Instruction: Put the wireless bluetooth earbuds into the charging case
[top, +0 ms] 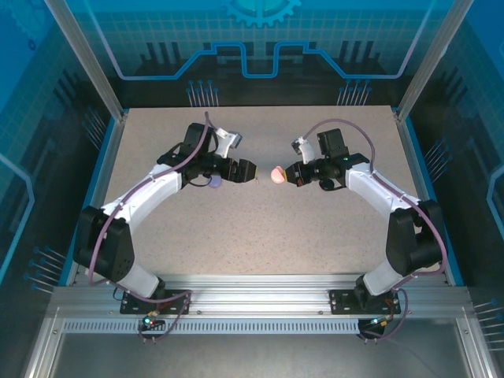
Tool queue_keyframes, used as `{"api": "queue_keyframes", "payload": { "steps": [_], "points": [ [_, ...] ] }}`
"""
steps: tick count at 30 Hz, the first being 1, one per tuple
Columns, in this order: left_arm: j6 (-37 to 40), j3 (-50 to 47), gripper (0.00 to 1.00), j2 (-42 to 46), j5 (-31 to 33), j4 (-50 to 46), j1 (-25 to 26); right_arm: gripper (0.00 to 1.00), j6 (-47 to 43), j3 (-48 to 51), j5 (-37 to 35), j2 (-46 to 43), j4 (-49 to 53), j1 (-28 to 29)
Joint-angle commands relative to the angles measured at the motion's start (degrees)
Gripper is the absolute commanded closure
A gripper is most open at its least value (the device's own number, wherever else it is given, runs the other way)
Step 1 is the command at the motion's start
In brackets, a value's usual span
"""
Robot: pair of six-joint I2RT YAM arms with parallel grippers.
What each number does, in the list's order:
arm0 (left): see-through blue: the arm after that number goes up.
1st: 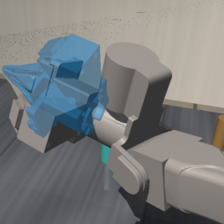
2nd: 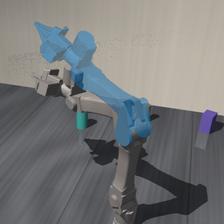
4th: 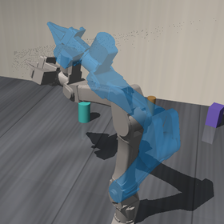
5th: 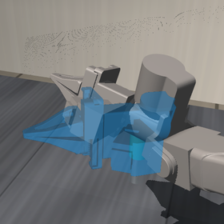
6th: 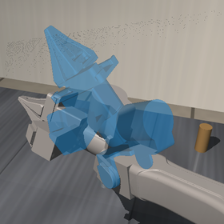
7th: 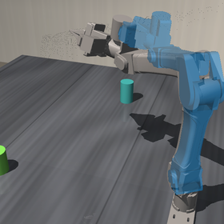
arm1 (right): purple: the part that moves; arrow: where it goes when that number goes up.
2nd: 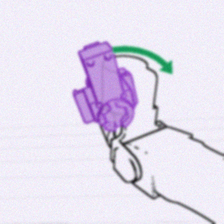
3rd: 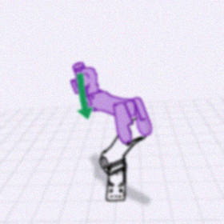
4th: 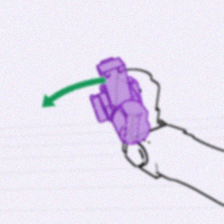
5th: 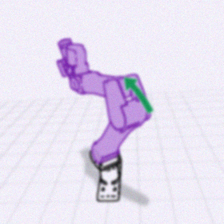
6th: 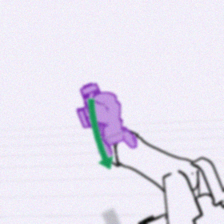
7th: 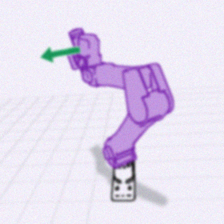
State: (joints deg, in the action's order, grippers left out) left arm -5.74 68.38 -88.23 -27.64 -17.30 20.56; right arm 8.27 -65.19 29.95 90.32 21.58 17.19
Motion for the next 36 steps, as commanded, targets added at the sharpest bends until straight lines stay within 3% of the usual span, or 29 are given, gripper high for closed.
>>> {"api": "queue_keyframes", "payload": {
  "steps": [1, 5, 9, 23, 30, 36],
  "points": [
    [2.12, -0.04, 0.01, 1.73, 0.3, 2.87, -0.26, 1.0, -1.35, -1.15, 0.14, -1.28, 0.73, -0.01],
    [3.43, 4.28, 0.01, -0.39, -1.17, -2.92, -0.21, 1.0, -2.38, -3.32, 0.28, -1.14, 1.87, 0.12],
    [5.03, 4.71, 0.01, -0.38, -2.34, -2.56, 0.27, 1.0, -3.24, -5.99, 0.43, -0.59, 3.01, 0.21],
    [10.79, 13.65, 0.01, -4.84, -13.78, -12.81, 0.45, 1.0, -7.88, -15.43, -0.83, 1.91, 9.35, 2.66],
    [13.02, 17.32, 0.01, -6.65, -20.24, -18.02, 0.45, 1.0, -10.15, -17.14, -1.45, 1.79, 12.33, 3.44],
    [14.17, 19.87, 0.01, -9.21, -21.68, -21.75, 0.54, 1.0, -11.14, -17.43, -1.14, 0.41, 13.65, 4.28]
  ]
}}
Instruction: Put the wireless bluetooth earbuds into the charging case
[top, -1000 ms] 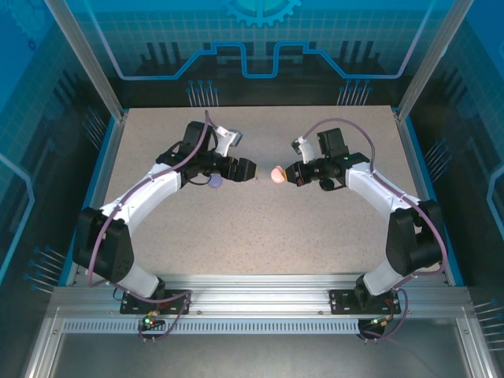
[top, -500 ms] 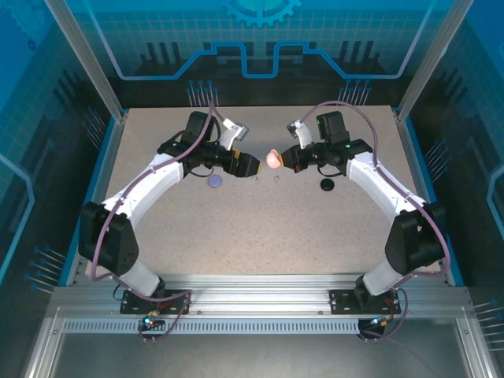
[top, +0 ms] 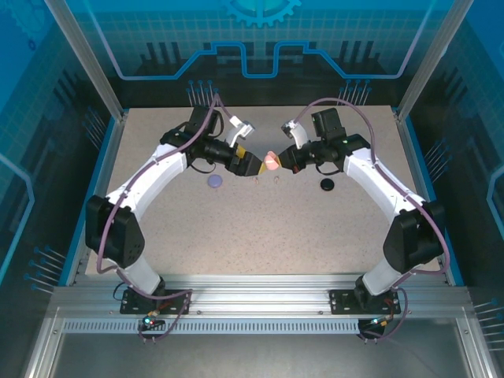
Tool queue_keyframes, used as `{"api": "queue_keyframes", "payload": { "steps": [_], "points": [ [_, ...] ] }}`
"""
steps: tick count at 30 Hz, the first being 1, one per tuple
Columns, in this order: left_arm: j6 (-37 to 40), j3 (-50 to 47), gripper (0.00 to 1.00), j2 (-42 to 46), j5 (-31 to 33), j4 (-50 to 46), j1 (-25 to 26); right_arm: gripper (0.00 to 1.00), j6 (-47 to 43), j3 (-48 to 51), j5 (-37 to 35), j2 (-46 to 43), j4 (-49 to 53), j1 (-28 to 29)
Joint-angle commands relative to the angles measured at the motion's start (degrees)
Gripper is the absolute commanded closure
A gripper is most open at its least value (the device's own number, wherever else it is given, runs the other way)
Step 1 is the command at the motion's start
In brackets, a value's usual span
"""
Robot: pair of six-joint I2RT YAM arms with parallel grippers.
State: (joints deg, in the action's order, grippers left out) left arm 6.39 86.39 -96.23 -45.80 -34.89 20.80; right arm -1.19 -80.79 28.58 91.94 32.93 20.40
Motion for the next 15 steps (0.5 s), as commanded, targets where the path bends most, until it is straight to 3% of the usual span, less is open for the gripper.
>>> {"api": "queue_keyframes", "payload": {
  "steps": [1, 9, 15],
  "points": [
    [1.93, 2.3, 0.01, -1.56, -4.01, -4.24, 0.29, 1.0, -1.7, -1.93, 0.22, -1.57, 2.4, 1.34],
    [3.16, 7.08, 0.06, -5.09, -7.63, -8.51, 0.97, 1.0, -2.07, -3.46, 0.51, -2.32, 3.38, 3.3],
    [4.24, 9.19, 0.18, -7.03, -8.64, -10.76, 1.35, 1.0, -2.52, -4.38, -0.12, -2.12, 4.1, 4.72]
  ]
}}
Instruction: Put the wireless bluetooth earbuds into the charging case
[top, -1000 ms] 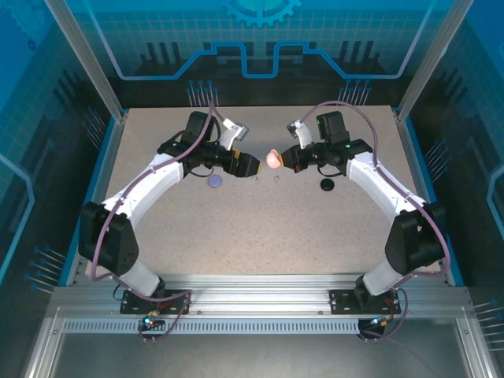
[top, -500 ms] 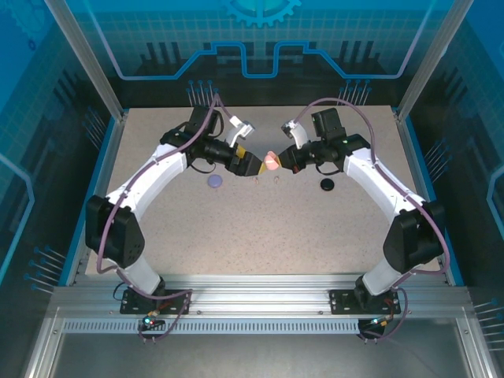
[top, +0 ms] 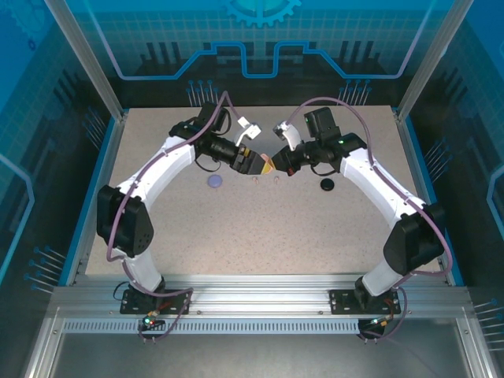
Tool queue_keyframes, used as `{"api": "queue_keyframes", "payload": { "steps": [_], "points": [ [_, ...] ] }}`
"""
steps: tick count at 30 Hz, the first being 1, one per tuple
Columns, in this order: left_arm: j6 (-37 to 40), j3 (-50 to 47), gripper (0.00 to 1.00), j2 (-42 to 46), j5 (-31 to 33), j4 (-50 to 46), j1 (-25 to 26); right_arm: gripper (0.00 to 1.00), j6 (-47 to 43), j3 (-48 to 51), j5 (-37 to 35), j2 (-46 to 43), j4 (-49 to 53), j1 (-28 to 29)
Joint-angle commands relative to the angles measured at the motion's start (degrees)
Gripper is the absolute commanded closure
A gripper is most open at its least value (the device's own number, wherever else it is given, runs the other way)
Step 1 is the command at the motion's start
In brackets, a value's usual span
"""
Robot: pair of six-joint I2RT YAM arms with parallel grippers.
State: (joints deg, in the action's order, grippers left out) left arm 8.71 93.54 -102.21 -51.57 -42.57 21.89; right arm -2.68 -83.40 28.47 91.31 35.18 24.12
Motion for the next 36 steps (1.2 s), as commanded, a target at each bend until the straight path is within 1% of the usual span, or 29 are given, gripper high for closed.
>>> {"api": "queue_keyframes", "payload": {
  "steps": [1, 6, 8, 10, 12, 16, 26, 30, 34, 36],
  "points": [
    [1.97, 2.16, 0.2, -1.25, -3.07, -3.16, 0.25, 1.0, -1.13, -1.86, 0.01, -1.48, 1.93, 1.06],
    [2.52, 3.31, 0.33, -1.95, -4.06, -4.05, 0.27, 1.0, -1.72, -2.07, -0.43, -1.48, 2.77, 1.37],
    [2.8, 3.47, 0.35, -2.25, -4.43, -4.52, 0.26, 1.0, -1.89, -2.14, -0.54, -1.48, 2.88, 1.37],
    [3.13, 3.58, 0.4, -2.48, -4.91, -4.94, 0.26, 1.0, -1.9, -2.2, -0.56, -1.55, 3.01, 1.37],
    [3.31, 3.63, 0.4, -2.57, -5.03, -5.25, 0.22, 1.0, -1.92, -2.21, -0.65, -1.47, 3.05, 1.37],
    [3.7, 3.83, 0.46, -2.86, -5.75, -5.76, 0.19, 1.0, -2.07, -2.46, -0.72, -1.4, 3.14, 1.37],
    [4.13, 4.02, 0.51, -3.61, -5.81, -6.14, 0.26, 1.0, -2.21, -2.62, -0.52, -1.31, 3.42, 1.58],
    [3.8, 4.05, 0.56, -3.7, -6.34, -5.6, 0.27, 1.0, -2.25, -2.39, -0.52, -1.31, 3.62, 1.63],
    [3.67, 4.01, 0.63, -3.56, -6.96, -5.16, 0.26, 1.0, -2.42, -2.42, -0.7, -1.48, 3.7, 1.63],
    [3.67, 4.0, 0.69, -3.52, -7.04, -5.07, 0.21, 1.0, -2.41, -2.54, -0.87, -1.57, 3.75, 1.63]
  ]
}}
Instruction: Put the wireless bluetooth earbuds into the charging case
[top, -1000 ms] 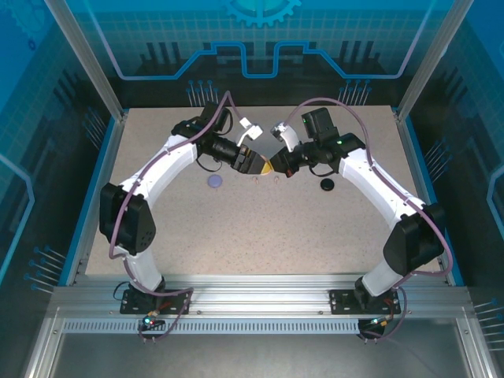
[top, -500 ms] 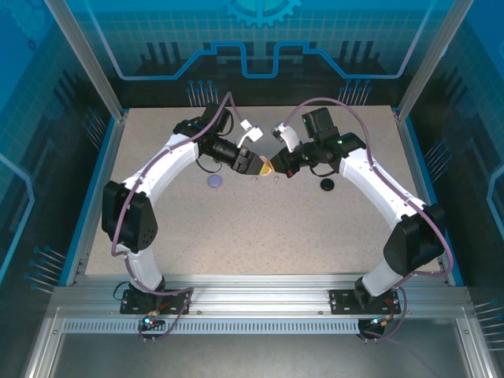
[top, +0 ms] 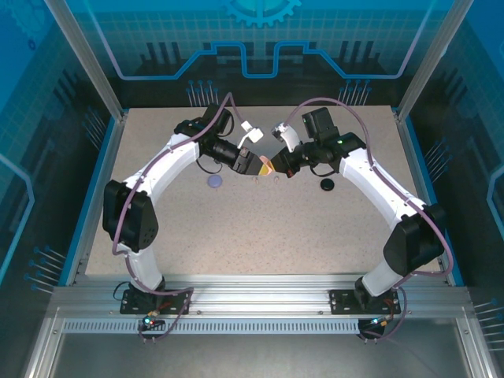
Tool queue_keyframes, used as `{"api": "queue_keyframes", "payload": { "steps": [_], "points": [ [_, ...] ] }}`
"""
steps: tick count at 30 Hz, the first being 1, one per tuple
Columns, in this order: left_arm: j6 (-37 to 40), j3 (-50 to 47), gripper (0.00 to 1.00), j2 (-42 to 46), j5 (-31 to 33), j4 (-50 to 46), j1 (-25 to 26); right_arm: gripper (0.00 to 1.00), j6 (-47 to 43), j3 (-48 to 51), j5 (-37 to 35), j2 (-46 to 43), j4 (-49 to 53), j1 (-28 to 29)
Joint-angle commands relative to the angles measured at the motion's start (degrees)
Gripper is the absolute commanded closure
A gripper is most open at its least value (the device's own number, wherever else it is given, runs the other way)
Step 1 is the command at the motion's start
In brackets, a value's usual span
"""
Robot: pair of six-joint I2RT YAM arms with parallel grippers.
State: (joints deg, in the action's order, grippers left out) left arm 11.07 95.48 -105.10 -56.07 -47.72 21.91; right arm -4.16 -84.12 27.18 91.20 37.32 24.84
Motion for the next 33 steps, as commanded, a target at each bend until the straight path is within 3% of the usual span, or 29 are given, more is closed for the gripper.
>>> {"api": "queue_keyframes", "payload": {
  "steps": [1, 13, 22, 28, 33],
  "points": [
    [1.25, 2.08, 0.7, -0.68, -2.53, 0.09, 0.22, 1.0, -0.93, -1.91, 0.42, -1.4, 1.61, 0.95],
    [1.05, 1.12, 1.0, -0.02, -2.55, 0.82, 0.23, 1.0, -0.67, -2.89, -0.2, -1.46, 1.97, 0.91],
    [0.63, -0.58, 1.0, 0.96, -1.86, 2.66, 0.24, 1.0, -0.02, -4.12, -1.82, -1.11, 2.05, 0.91],
    [-0.34, -2.69, 1.0, 2.17, -0.37, 5.6, 0.19, 0.86, 0.63, -5.39, -3.1, -1.13, 2.32, 0.71],
    [-1.96, -5.95, 1.0, 3.91, 0.98, 9.78, 0.05, 0.58, 2.62, -6.57, -6.95, -0.89, 2.34, 0.35]
  ]
}}
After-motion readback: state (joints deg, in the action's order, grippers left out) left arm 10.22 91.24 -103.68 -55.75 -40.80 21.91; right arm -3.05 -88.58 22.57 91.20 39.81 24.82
